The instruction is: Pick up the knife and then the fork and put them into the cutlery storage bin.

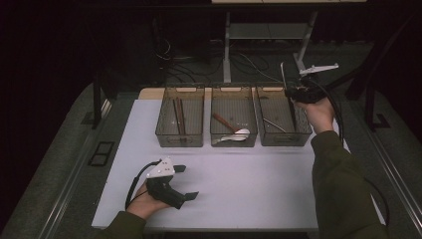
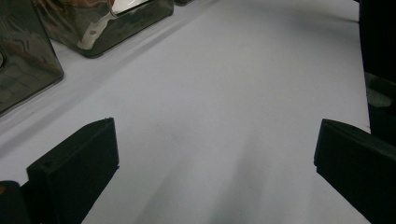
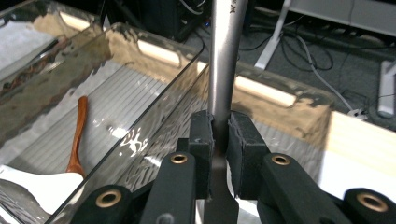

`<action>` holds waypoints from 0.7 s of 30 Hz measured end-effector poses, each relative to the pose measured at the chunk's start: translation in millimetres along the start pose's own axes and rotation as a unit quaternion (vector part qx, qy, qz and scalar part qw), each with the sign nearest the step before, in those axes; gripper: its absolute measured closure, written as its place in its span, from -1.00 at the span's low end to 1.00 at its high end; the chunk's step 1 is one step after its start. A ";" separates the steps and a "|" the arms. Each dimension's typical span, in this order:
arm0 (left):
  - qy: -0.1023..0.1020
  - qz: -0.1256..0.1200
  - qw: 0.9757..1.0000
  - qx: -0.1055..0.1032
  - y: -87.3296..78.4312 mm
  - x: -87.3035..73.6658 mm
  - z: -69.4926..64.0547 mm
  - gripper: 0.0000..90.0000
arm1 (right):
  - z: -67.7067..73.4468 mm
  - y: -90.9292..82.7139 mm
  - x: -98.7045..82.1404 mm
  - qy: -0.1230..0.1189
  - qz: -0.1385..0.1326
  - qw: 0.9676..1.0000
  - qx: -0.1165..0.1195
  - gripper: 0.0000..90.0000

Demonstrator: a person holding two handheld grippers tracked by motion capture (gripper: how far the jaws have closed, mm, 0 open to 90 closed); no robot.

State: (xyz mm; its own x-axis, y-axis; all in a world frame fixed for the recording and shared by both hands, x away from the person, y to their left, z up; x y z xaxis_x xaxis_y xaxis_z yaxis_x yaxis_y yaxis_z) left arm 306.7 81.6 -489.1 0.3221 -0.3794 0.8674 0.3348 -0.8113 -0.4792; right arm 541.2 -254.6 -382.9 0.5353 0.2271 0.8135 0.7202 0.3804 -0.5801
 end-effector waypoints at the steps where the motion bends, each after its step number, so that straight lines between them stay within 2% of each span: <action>1: 0.000 0.000 1.000 0.000 0.0 0.0 0.0 -1.00 | 0.9 3.8 -3.1 -0.004 0.005 1.000 -0.002 0.79; 6: 0.001 0.000 1.000 -0.002 0.1 0.2 -0.8 -1.00 | 3.8 20.2 -17.9 0.007 0.034 0.999 -0.005 0.79; 12: 0.001 0.000 1.000 -0.003 0.5 0.2 -1.0 -1.00 | 4.5 32.7 -32.3 0.006 0.072 0.997 -0.008 0.79; 21: 0.000 -0.003 1.000 -0.003 1.1 1.1 -2.1 -1.00 | 5.7 42.9 -46.4 0.004 0.094 0.996 -0.008 0.79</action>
State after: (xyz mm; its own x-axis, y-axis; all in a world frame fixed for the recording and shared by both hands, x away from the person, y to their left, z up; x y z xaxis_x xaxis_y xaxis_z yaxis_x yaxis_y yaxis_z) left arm 305.5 79.4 -488.3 0.3189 -0.3742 0.8708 0.3318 -0.8165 -0.4724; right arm 544.7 -243.6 -445.3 0.6648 0.2863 0.6900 0.6133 0.3182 -0.7229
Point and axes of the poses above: each handheld gripper's, and its own axes: y roughly forward along the jaws, x roughly out of its top, z roughly to its left, the point moved 10 cm from there along y, roughly forward along the jaws, and after that the axes turned 2 degrees about -z, right-handed, at the moved point
